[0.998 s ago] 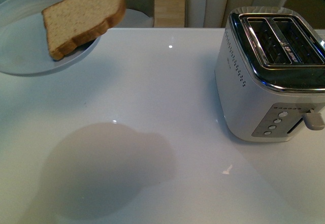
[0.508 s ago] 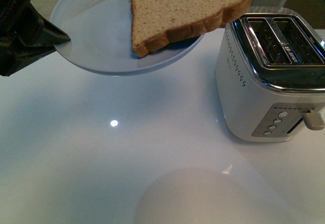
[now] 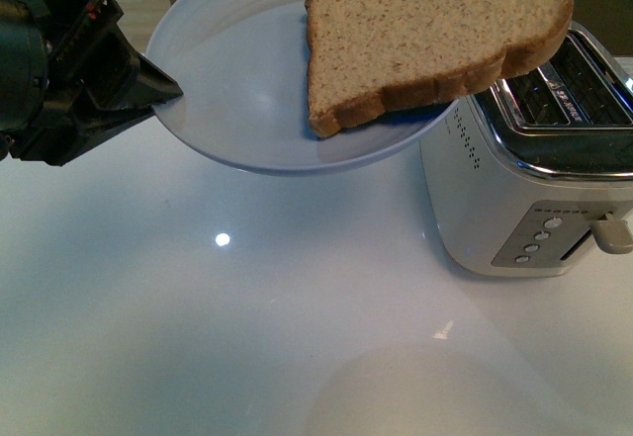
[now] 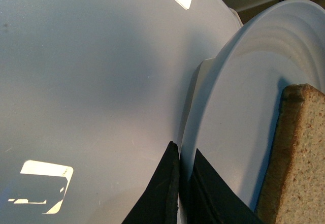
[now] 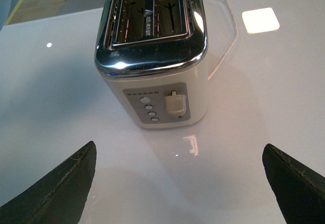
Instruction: Left arm holds plate, right arm toasts bread
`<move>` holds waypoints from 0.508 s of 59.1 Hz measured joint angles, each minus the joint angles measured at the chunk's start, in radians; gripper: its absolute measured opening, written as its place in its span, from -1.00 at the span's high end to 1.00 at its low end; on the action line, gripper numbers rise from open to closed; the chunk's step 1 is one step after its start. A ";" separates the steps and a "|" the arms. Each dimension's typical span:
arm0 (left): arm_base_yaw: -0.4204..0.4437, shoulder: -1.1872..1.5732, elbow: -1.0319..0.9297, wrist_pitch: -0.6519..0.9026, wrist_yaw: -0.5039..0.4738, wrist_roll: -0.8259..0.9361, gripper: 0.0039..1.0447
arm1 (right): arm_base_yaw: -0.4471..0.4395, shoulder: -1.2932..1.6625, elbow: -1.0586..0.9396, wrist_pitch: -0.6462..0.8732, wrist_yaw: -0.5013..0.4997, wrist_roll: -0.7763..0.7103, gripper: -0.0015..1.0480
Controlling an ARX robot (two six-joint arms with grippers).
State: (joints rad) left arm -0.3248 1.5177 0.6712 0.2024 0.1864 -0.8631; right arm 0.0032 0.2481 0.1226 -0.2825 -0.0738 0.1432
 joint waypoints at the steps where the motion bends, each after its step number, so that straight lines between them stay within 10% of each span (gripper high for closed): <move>1: -0.001 0.000 0.000 0.000 0.000 0.000 0.95 | 0.002 0.008 0.002 0.010 -0.003 0.002 -0.83; 30: -0.037 -0.001 0.000 -0.001 0.017 -0.018 0.95 | 0.097 0.592 0.190 0.502 -0.199 0.220 -0.83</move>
State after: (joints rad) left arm -0.3614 1.5166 0.6712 0.2012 0.2031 -0.8810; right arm 0.1005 0.8398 0.3122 0.2192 -0.2726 0.3630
